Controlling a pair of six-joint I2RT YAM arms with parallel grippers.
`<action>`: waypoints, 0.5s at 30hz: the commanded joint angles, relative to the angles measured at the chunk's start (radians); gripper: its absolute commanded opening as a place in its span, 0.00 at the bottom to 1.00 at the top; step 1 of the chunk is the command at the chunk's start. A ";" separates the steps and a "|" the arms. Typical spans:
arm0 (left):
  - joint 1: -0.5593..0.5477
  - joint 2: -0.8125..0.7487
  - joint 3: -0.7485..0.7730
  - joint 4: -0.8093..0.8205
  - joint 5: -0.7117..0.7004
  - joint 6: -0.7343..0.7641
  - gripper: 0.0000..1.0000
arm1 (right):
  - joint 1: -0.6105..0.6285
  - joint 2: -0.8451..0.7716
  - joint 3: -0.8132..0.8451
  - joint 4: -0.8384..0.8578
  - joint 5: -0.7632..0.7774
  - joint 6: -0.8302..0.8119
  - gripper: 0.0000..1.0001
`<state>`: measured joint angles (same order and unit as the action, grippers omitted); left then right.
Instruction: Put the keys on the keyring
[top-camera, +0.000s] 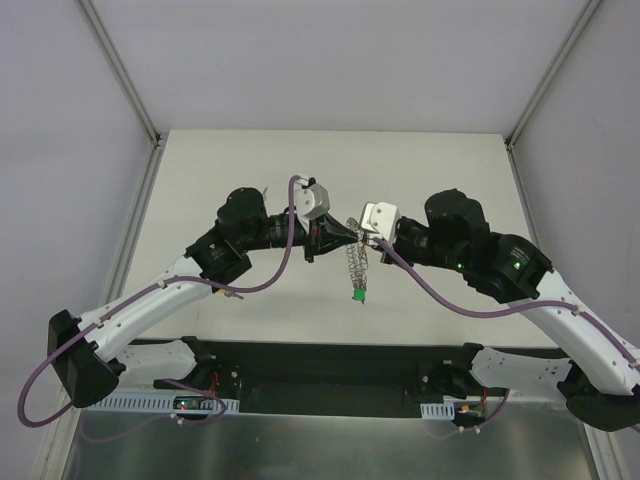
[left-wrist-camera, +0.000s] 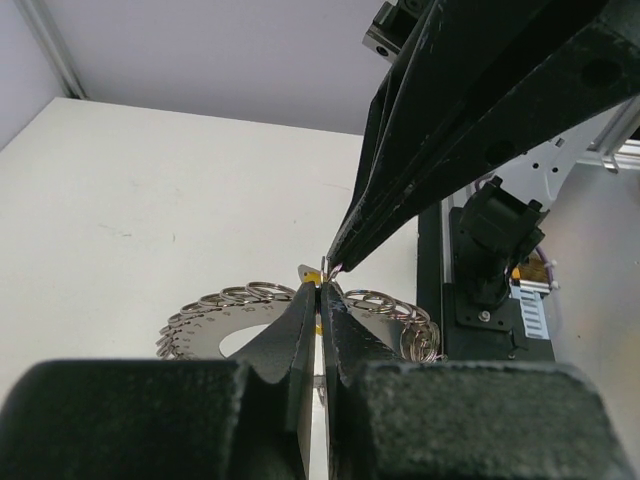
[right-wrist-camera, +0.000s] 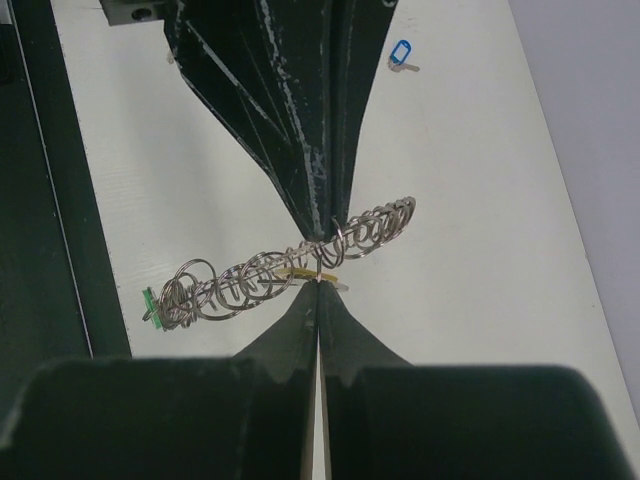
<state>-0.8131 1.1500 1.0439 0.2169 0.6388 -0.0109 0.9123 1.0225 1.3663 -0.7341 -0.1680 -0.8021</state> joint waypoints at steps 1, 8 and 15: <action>-0.006 -0.079 -0.067 0.245 -0.088 -0.050 0.00 | 0.007 -0.006 -0.003 0.032 0.062 0.012 0.01; -0.004 -0.119 -0.186 0.346 -0.106 -0.058 0.27 | 0.007 0.022 0.066 0.013 0.061 -0.003 0.01; 0.008 -0.156 -0.217 0.300 -0.117 -0.012 0.41 | 0.010 0.068 0.141 -0.057 0.009 -0.034 0.01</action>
<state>-0.8165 1.0271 0.8330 0.4721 0.5365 -0.0555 0.9161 1.0786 1.4136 -0.7769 -0.1242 -0.8062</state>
